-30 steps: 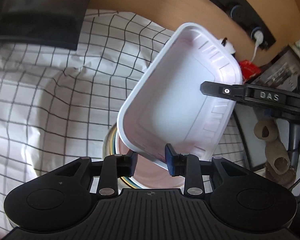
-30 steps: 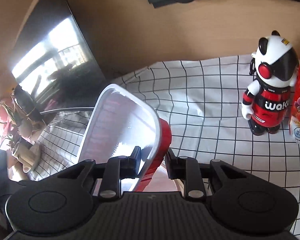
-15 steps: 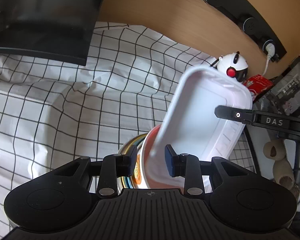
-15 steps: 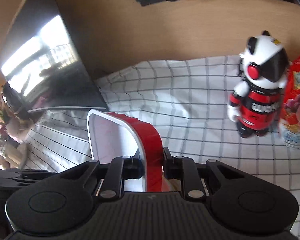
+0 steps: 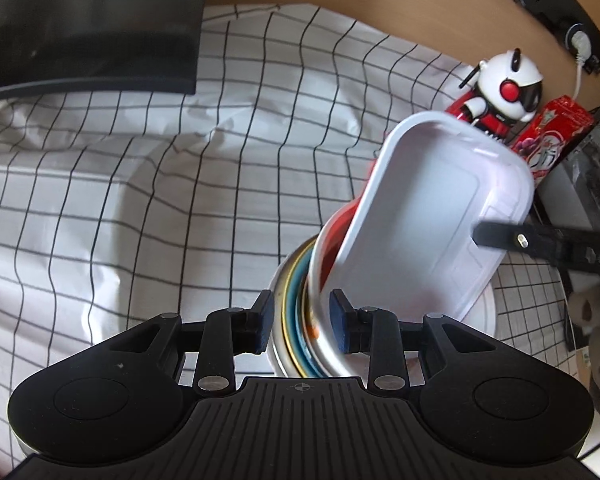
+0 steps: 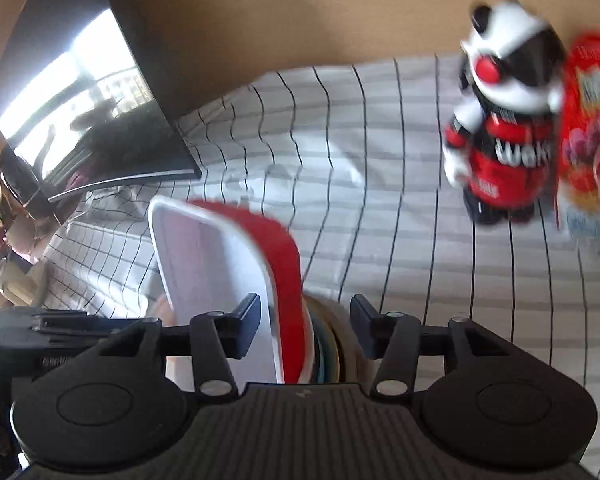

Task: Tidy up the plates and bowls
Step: 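Carry the white tray with both tools and lower it into the top bowl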

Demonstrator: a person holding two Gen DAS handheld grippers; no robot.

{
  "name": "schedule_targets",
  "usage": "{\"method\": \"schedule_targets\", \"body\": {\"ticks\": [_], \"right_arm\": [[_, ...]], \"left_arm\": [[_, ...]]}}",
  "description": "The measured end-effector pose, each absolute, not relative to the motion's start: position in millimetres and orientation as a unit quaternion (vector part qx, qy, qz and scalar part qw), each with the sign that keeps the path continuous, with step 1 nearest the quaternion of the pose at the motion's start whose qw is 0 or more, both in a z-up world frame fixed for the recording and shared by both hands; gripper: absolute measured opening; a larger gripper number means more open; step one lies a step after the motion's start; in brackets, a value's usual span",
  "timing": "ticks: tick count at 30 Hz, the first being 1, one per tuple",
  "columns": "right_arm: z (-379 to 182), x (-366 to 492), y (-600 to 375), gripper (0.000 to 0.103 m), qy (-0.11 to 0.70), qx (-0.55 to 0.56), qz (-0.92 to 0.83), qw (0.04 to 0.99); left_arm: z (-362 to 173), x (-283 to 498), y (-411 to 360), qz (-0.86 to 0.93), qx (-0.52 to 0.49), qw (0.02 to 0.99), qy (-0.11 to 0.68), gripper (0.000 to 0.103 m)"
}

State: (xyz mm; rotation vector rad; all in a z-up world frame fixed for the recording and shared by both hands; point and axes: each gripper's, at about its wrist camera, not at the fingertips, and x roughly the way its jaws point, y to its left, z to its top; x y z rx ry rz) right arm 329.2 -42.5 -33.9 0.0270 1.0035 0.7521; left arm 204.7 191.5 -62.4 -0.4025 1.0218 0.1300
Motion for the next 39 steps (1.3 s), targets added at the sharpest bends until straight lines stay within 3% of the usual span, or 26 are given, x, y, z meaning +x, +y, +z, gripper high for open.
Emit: {"method": "schedule_targets", "body": {"ticks": [5,10,14,18,29,34,39], "right_arm": [[-63,318,-58,0.047,0.520,0.057,0.371,0.767],[-75,308,-53,0.029,0.533,0.052,0.367,0.760],[-70,315,-42,0.027,0.524,0.038,0.354,0.774],[-72,324,-35,0.024,0.521,0.039,0.338,0.783],[-75,319,-34,0.025,0.510,0.051,0.296,0.806],[-67,302,-37,0.040,0.487,0.033,0.288,0.824],[-60,276,-49,0.042,0.468,0.053,0.281,0.836]], "left_arm": [[-67,205,190,0.065,-0.192,0.847,0.491,0.033],[-69,206,188,0.060,-0.196,0.844,0.496,0.033],[-70,208,190,0.051,-0.209,0.841,0.496,0.025],[-68,213,187,0.038,-0.213,0.842,0.493,0.023],[-72,207,188,0.021,-0.216,0.847,0.486,0.024],[-69,192,196,0.016,-0.237,0.859,0.454,0.025],[-65,167,198,0.029,-0.260,0.873,0.412,0.027]]}}
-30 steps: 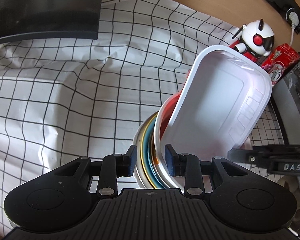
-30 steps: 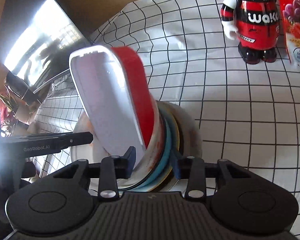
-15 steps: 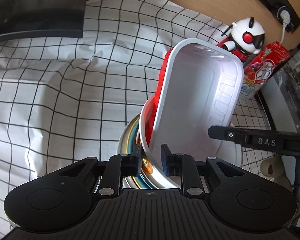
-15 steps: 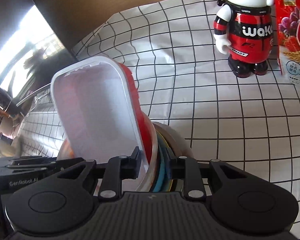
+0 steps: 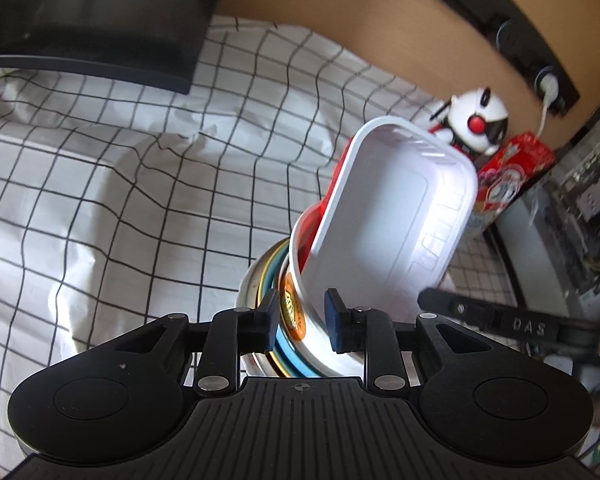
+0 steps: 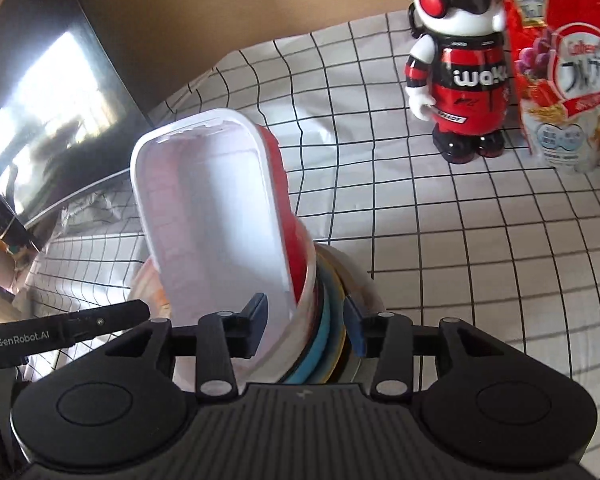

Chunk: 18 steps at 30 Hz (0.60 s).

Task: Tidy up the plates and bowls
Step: 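Carry the white tray with both tools and lower it into the top bowl, then open both tools and pull them back from the stack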

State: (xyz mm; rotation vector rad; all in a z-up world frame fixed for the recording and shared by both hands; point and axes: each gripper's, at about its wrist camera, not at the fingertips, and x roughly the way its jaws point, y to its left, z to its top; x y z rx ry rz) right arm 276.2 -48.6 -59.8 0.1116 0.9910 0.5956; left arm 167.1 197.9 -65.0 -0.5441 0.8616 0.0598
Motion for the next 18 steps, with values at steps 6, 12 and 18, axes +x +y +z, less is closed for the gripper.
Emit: {"method": "schedule_targets", "body": {"ticks": [6,12,18], "right_arm": [[-39,210,-78,0.049,0.399,0.049,0.269,0.875],[-36,129,-106,0.065,0.336,0.008,0.301,0.892],[-47,69,-129,0.067,0.333,-0.009,0.296,0.895]], "left_arm": [[-55,100,161,0.058,-0.241,0.904,0.349,0.015],[-38,19,95,0.081,-0.201,0.923,0.317,0.014],[-36,-14,42,0.069,-0.134,0.930,0.336,0.015]]}}
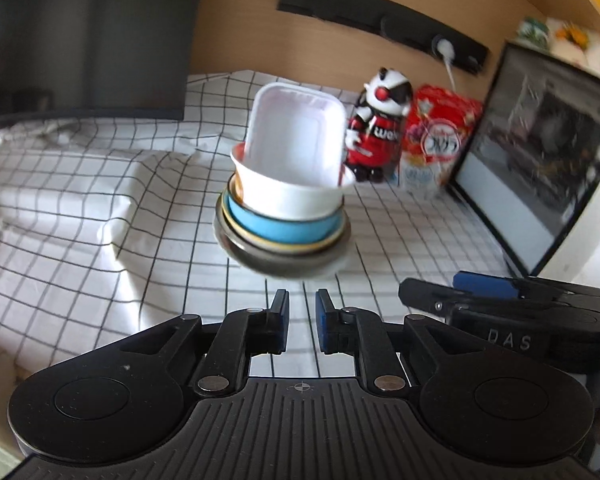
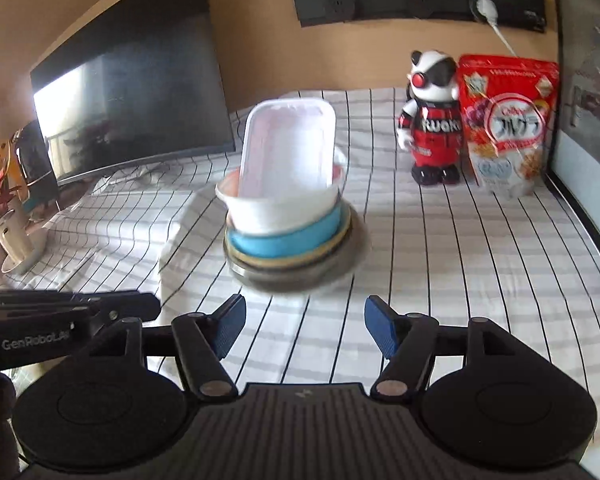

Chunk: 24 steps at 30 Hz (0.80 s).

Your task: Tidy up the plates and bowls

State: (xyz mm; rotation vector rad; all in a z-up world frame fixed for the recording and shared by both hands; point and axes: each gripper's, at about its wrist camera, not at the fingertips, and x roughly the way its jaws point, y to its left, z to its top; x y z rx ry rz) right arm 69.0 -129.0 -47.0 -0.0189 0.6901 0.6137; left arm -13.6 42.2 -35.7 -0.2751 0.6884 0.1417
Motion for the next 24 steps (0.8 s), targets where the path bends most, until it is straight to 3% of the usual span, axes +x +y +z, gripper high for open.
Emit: {"method": "schedule_targets", "body": {"ticks": [6,12,24], "right_arm": [[-45,29,-149,0.075,0.313,-0.018,0.269,0.910],[-54,16,-157,0.076,0.334,-0.012,0.267,0.904],[-54,9,-163,0.076,0.334,-0.008,0.264,0.905]], "left_arm": [[-42,-36,25,0.086,-0.150,0.921,0.350,0.015],[-41,-49,-5,0.132,-0.060,0.929,0.341,0.015],[-37,-57,-18,0.102,-0.070,0.931,0.344,0.015]]}}
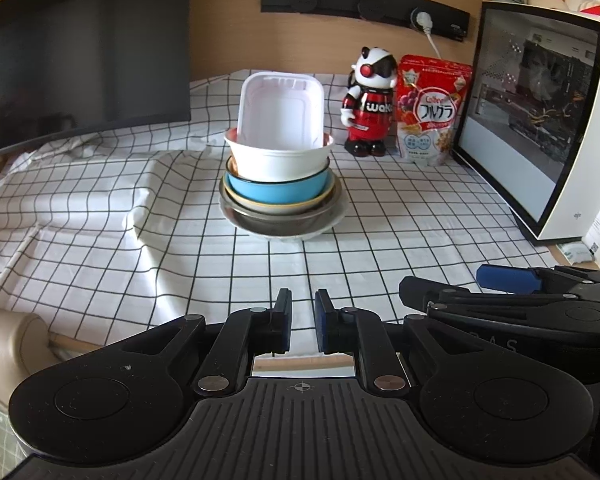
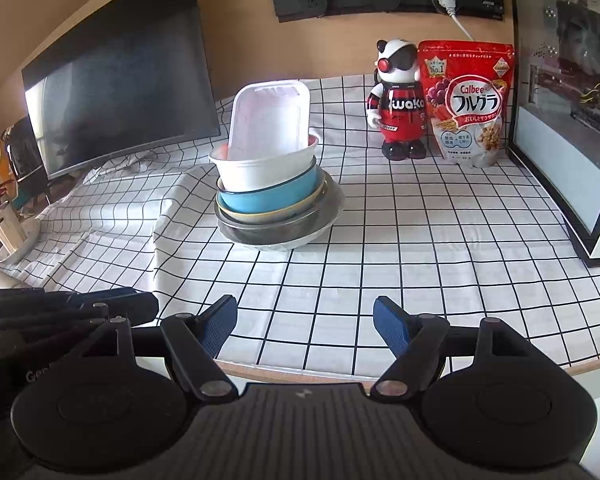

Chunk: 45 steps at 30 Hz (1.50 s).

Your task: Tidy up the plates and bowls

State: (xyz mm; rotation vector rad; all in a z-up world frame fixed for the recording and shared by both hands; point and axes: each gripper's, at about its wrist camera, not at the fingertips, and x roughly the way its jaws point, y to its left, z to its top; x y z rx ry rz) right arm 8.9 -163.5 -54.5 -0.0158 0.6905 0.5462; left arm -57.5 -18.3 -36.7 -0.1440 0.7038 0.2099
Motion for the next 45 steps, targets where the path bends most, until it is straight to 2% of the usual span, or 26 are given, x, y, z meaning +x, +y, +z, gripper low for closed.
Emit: {"method": "schedule_targets", "body": {"ticks": [45], "right_arm": [[-47,-7,-157,0.076,0.315,-0.020,0.275,0.908]], "left_arm": [[-33,-73,-14,0.123,-0.094,0.930,0.334,0.015]]}}
